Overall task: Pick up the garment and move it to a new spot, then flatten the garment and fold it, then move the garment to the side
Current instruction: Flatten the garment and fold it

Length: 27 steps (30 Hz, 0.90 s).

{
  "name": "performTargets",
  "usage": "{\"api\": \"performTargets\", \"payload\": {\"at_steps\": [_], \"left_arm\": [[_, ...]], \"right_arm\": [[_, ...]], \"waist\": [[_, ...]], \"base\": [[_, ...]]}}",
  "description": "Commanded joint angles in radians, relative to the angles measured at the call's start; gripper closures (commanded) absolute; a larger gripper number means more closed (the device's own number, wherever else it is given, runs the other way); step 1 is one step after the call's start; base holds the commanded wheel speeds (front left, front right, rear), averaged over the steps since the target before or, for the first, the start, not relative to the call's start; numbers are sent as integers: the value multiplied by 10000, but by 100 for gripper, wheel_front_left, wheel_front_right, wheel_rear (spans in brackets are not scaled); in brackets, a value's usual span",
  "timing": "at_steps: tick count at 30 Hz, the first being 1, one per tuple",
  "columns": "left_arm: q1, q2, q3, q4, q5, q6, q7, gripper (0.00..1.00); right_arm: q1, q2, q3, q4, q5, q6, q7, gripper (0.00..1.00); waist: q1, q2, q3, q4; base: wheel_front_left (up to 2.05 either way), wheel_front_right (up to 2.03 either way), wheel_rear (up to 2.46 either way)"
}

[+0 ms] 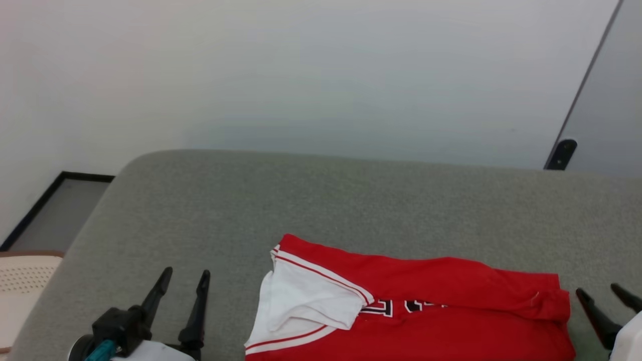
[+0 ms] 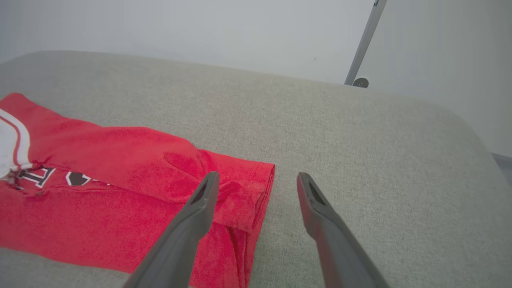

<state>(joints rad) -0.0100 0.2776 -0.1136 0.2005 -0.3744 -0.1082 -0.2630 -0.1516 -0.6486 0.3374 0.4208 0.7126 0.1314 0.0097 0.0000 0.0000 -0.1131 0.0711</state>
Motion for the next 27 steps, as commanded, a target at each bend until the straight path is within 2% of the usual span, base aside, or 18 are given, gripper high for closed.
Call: {"api": "performTargets", "payload": {"at_steps": [1,7,12,16,20,27], "left_arm": [[-80,-61,46,5,85,-66,-12,0],[-297,-129,59,29,245,-143,-13,0],[-500,-115,-61,-18,277,-188,-12,0],[-689,-144,-267,5,211,-220,-13,0],[-909,-156,-448,-36,109,-235,-12,0],[-1379,-249,-692,-109,-60,-227,-12,0]], "right_arm": [[-101,66,93,73,77,-17,241,0],[-585,16,510,319,338,-17,1559,0],[-1312,102,886,856,599,-17,3152,0],[-1958,210,1146,1637,622,-17,4431,0],[-2556,451,1292,2374,816,-17,5178,0],[-3369,1240,1335,4340,1151,-17,6558,0]], "waist": [[0,0,237,-206],[0,0,428,-184],[0,0,575,32],[0,0,744,314],[0,0,1010,616],[0,0,1596,1074]], "base": [[0,0,0],[0,0,0],[0,0,0],[0,0,0],[0,0,0],[0,0,0]]}}
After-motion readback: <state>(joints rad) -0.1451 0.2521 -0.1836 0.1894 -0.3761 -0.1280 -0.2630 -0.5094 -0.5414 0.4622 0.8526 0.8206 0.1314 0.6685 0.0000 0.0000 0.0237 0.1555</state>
